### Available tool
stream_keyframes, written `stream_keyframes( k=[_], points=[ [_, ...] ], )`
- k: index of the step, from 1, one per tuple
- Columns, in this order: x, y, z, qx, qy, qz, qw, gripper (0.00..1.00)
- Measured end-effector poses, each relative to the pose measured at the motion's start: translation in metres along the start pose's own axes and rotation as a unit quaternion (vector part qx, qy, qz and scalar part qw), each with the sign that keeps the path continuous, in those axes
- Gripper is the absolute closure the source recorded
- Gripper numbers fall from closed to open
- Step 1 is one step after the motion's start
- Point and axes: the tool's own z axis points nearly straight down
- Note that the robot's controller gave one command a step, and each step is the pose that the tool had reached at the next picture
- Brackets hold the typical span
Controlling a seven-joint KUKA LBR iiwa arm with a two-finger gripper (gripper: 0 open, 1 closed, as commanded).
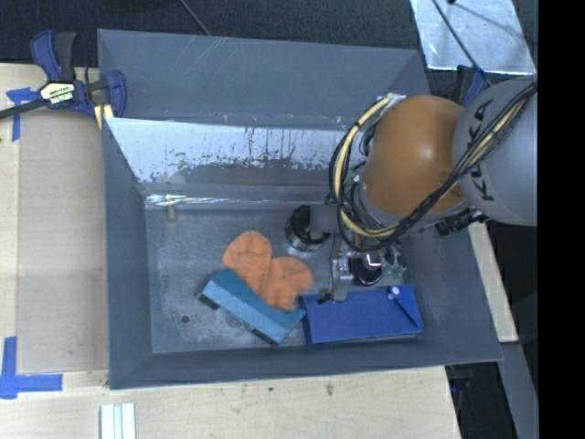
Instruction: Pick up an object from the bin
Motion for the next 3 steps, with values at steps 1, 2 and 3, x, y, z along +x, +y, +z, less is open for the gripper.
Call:
stream_keyframes(
  k=[1,2,3],
  points=[
    [-0.002,0.000,-0.005,0.000,-0.0041,0.000,1.0000,0.00],
    [-0.022,-0.001,0.042,0.000,-0.0071,-0.030,0.9995,0.00],
    [-0.027,0.011,0.066,0.001,-0.0063,-0.139,0.9903,0.00]
  ],
)
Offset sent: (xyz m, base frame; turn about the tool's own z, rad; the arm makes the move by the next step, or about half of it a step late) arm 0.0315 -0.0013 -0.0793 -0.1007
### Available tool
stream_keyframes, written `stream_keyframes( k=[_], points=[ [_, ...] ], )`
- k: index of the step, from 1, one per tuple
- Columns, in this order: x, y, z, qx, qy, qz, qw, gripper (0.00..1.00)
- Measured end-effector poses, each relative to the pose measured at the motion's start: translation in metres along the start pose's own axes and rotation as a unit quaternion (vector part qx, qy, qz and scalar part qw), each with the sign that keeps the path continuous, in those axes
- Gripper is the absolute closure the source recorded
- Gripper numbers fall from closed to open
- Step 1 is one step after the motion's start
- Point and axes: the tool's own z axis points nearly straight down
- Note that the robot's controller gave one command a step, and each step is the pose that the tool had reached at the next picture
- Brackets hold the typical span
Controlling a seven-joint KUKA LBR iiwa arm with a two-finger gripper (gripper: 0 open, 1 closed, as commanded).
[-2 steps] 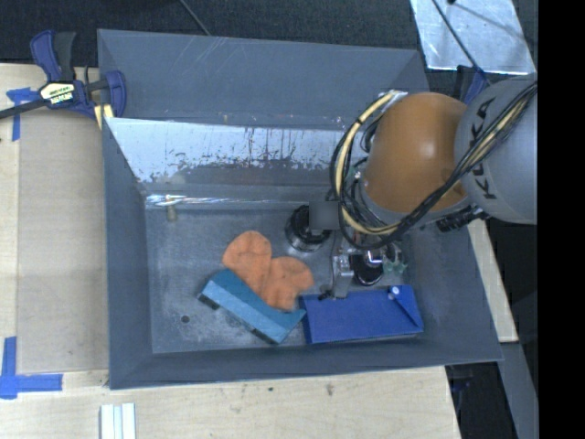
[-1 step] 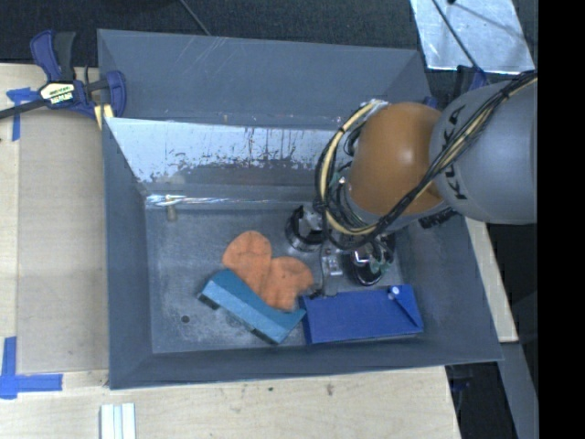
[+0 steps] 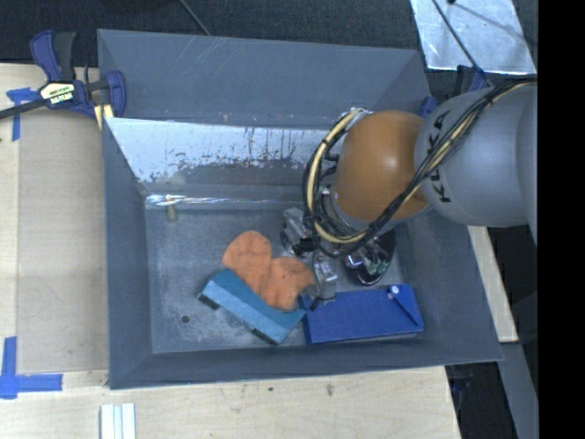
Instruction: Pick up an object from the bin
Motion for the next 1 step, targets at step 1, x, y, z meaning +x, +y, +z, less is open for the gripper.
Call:
stream_keyframes(
  k=[1],
  points=[
    [-0.0245,-0.0007,0.0058,-0.001,-0.0050,-0.021,0.9998,1.00]
  ],
)
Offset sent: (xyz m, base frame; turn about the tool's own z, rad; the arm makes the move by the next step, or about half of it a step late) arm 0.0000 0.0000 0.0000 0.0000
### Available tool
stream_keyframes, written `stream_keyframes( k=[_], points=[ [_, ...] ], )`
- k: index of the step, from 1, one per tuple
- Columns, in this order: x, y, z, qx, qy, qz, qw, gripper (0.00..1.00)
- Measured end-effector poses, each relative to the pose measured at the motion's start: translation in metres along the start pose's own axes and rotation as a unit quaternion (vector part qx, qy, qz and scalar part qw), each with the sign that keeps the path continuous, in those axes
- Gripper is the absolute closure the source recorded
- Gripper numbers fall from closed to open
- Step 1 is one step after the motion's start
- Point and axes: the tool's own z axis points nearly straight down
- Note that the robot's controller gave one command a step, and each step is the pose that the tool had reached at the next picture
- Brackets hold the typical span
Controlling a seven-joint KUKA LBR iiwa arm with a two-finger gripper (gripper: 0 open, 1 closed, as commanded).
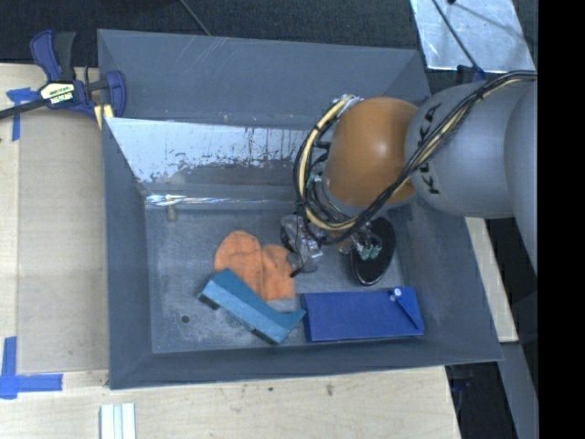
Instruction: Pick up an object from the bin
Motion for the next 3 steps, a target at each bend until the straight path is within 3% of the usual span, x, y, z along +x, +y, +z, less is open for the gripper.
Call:
stream_keyframes(
  k=[1,2,3],
  points=[
    [0.000,0.000,0.000,0.000,0.0001,0.000,1.0000,1.00],
    [-0.018,0.010,-0.079,0.001,0.0039,0.006,1.0000,0.00],
    [-0.017,0.010,-0.075,0.000,0.0065,0.007,1.0000,0.00]
  ],
)
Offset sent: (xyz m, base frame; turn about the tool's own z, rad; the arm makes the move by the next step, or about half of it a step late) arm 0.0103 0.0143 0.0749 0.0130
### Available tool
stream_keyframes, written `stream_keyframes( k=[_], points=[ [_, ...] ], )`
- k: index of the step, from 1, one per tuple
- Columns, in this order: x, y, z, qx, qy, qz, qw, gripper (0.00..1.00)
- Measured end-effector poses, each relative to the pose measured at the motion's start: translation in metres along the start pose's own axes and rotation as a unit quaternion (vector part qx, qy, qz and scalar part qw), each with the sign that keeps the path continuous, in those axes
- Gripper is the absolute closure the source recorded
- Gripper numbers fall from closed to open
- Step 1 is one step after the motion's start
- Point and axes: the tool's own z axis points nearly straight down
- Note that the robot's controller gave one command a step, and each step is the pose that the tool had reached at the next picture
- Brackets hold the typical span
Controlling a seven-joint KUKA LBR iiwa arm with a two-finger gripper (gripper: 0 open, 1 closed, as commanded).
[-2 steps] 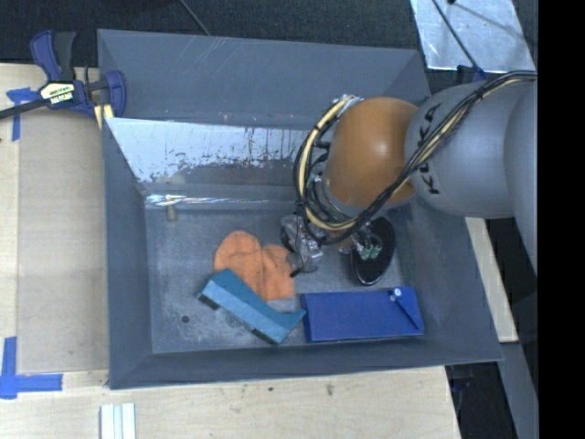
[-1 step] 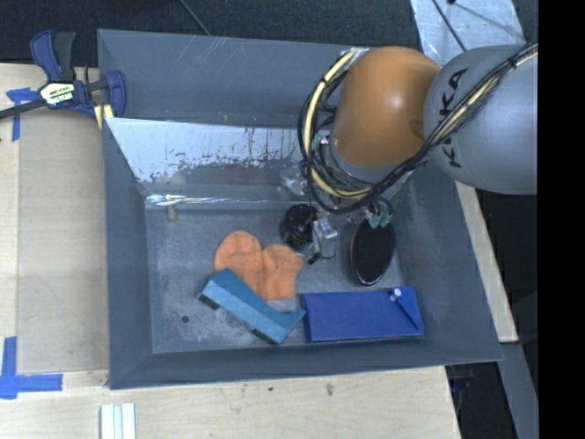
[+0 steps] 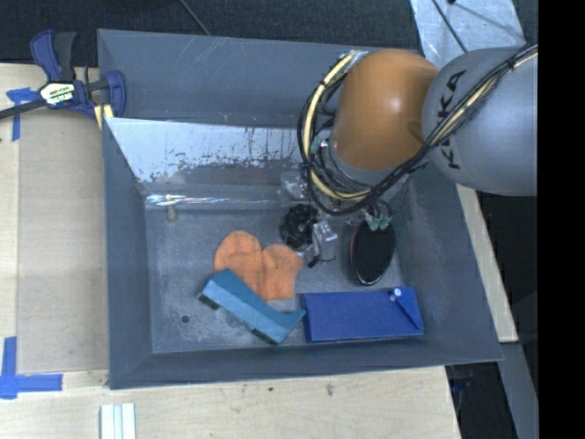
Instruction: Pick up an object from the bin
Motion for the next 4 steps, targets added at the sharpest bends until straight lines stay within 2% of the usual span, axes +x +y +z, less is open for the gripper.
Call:
stream_keyframes(
  k=[1,2,4],
  points=[
    [-0.025,0.014,0.052,0.001,-0.0033,0.008,1.0000,0.00],
    [-0.012,-0.008,0.077,0.000,0.0012,0.010,1.0000,1.00],
    [-0.012,-0.008,0.077,0.000,0.0012,0.010,0.9999,1.00]
  ],
)
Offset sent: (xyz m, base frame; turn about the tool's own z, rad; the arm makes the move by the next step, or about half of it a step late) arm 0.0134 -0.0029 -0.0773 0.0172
